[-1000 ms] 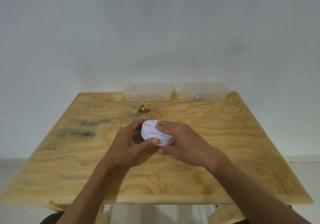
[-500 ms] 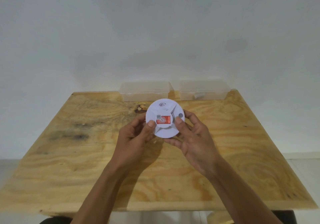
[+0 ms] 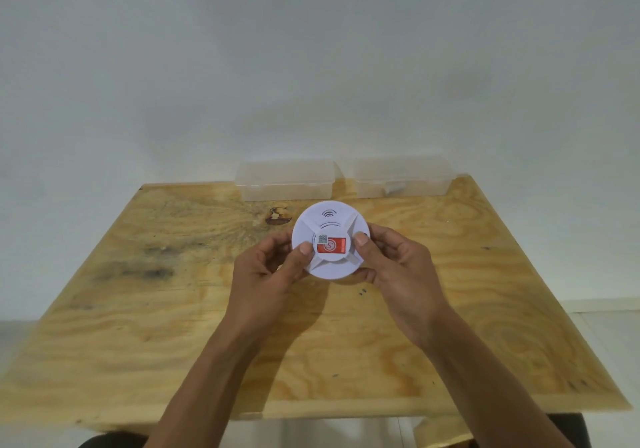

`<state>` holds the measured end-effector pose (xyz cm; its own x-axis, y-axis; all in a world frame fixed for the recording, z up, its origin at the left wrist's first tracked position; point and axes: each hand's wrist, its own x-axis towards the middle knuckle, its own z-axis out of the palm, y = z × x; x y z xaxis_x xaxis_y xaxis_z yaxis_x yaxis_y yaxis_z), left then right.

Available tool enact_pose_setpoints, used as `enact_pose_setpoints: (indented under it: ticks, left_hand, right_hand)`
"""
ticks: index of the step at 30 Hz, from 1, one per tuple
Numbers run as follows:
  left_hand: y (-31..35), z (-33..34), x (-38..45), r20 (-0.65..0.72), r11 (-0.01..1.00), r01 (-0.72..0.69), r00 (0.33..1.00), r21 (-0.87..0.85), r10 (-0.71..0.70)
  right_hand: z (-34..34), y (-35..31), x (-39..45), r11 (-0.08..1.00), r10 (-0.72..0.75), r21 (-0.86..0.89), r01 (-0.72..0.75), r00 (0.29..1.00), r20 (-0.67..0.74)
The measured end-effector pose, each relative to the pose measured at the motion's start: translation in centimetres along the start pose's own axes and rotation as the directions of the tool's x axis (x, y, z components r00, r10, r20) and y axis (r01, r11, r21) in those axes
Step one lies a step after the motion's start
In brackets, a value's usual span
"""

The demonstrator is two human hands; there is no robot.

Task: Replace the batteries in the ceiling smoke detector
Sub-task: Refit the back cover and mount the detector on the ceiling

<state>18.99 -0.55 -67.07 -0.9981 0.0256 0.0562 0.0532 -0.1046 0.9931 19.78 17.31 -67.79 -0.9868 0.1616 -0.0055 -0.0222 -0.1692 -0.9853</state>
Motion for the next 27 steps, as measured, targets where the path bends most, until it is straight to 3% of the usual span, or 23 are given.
enact_pose_setpoints:
  ticks: [27]
  left_hand:
    - [0.9,0.2,-0.1,-0.010,0.999,-0.023,1.000,-0.039,0.023]
  right_hand:
    - [0.4,-1.4,0.0,0.997,0.036,0.066,-0.031,0.997,-0.073]
